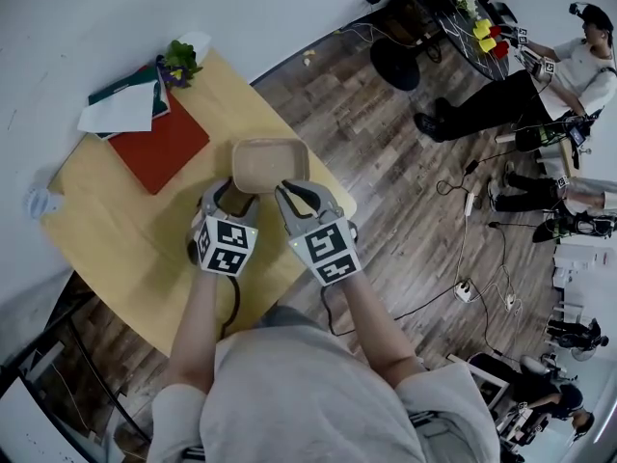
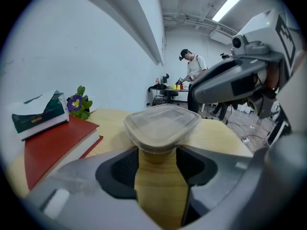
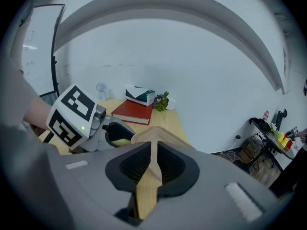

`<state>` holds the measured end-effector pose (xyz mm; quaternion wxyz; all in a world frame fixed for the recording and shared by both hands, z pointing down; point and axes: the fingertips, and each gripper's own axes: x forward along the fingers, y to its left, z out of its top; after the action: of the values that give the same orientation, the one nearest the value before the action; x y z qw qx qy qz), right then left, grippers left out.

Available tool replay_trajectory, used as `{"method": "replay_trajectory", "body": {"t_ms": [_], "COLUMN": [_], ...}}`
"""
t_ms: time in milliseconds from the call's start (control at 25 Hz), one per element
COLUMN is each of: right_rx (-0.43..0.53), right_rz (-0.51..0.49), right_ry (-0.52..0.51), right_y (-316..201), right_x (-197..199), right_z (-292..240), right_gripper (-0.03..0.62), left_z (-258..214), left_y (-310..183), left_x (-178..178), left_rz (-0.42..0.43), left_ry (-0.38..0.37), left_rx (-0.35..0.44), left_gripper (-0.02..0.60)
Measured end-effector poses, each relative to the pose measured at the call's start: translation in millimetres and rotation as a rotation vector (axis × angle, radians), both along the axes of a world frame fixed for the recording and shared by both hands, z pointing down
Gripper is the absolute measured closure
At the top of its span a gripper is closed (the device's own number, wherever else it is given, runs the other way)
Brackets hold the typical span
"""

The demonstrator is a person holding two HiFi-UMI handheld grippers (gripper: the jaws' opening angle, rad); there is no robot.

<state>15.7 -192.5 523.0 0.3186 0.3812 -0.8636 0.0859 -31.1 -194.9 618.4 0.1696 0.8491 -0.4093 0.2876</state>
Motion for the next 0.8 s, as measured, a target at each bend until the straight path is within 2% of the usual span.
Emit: {"method": "replay_trajectory", "body": {"t_ms": [160,240,440,600,800], "right_rx": [-0.03,-0.047,-0.096,-0.134,-0.215], "right_rz": [-0.089,-0.099,-0.097,-0.099,-0.16], "right_ry": [0.086,0.105,0.119,0.1,0.088], "right_y": [2,-1,-6,-7,-3], "right_x": [1,4,12,14,13], "right_z": [21,29,46,49,55], "right_gripper": [0.523,0.519,0.514,0.525,0.54], "left_z": [-3,-3,-5,-3,-6], "left_y": [1,2,3,2,0], "left_x": [2,3,11,14,19], "left_rz": [0.008,0.022,0.054,0.067,0.095], "left_ry": [0.03,0.033,0.071,0.056,0.05], "left_rx": [0.0,-0.006,-0.013,-0.019,0.012], "left_gripper": [0.317,0.307,0.302,0.294,0.284]}}
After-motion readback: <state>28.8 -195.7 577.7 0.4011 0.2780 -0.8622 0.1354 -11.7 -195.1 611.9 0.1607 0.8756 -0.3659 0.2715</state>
